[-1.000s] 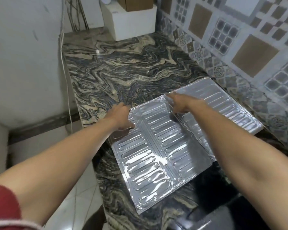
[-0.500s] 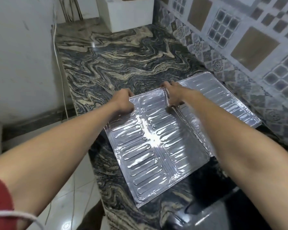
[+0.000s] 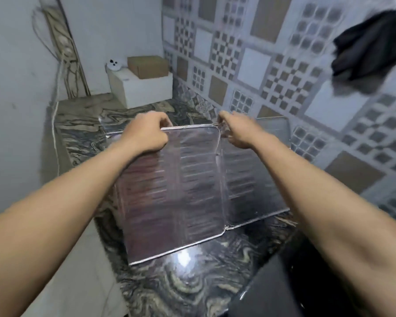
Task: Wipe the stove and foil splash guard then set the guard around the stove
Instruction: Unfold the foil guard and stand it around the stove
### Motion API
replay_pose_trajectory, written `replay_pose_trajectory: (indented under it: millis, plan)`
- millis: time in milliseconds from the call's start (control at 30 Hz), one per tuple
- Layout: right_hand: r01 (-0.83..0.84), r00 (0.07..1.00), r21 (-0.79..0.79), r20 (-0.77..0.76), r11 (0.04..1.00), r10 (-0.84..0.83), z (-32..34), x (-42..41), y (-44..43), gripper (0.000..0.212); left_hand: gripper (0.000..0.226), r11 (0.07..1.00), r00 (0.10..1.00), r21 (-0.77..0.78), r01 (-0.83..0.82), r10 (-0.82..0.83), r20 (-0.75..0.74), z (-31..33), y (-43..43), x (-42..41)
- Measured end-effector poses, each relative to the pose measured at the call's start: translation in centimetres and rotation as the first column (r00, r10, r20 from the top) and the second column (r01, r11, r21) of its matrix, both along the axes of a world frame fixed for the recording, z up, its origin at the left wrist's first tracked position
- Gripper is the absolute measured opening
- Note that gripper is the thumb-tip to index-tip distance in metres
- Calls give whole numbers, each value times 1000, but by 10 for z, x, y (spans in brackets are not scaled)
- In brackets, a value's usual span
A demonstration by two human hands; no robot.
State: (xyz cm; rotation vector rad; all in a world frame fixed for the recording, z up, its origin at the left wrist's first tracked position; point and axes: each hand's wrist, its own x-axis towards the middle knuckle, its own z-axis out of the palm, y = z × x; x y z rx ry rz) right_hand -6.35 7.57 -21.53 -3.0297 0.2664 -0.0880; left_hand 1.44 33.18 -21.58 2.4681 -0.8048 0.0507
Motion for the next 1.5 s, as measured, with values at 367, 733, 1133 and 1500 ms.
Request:
replay_pose_trajectory:
  millis: [367, 733, 1133, 1500]
  plan:
    - [91, 979, 61, 179, 994, -100, 79, -75, 15, 33, 28, 970, 965, -30, 241, -236, 114, 78, -13, 22]
    - [197, 965, 163, 139, 967, -220, 59, -75, 9, 71, 26, 934, 933, 10, 357, -357, 51, 68, -70, 54]
    - [236, 958, 67, 150, 970, -243, 61, -40, -26, 87, 83, 914, 981, -370, -167, 117, -154, 42, -132, 25]
    - [240, 956, 105, 144, 965, -254, 64, -35, -30, 77, 119, 841, 835, -485, -240, -76, -546, 25, -161, 29]
